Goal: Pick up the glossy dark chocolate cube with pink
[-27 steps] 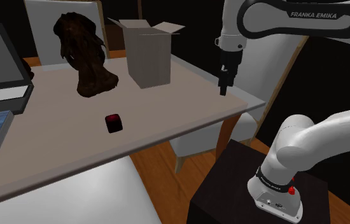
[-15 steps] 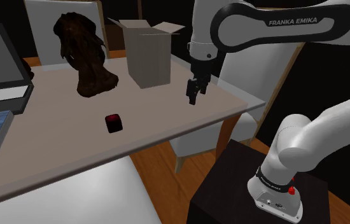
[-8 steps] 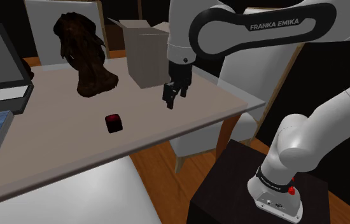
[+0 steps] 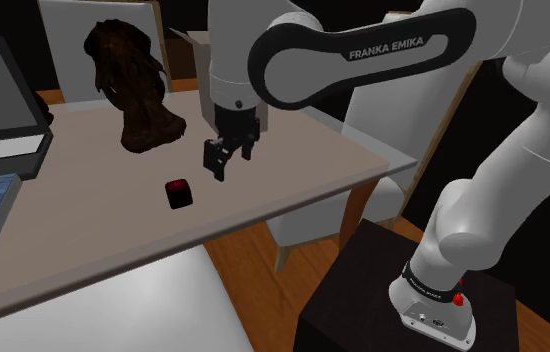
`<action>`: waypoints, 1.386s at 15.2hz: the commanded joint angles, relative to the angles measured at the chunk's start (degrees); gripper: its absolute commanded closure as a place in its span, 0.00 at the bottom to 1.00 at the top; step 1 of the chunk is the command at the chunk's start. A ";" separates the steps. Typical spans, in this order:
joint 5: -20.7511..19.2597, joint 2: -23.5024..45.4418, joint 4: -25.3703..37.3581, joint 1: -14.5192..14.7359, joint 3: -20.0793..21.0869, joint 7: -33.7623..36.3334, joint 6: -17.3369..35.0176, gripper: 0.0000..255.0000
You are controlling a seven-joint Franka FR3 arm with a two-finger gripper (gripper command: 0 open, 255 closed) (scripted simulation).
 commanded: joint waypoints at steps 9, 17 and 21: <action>-14.38 19.07 18.46 4.06 7.28 13.96 0.44 0.00; -15.06 19.25 12.91 3.92 6.98 15.33 6.02 0.00; -15.13 19.34 12.99 3.98 7.00 15.43 5.99 1.00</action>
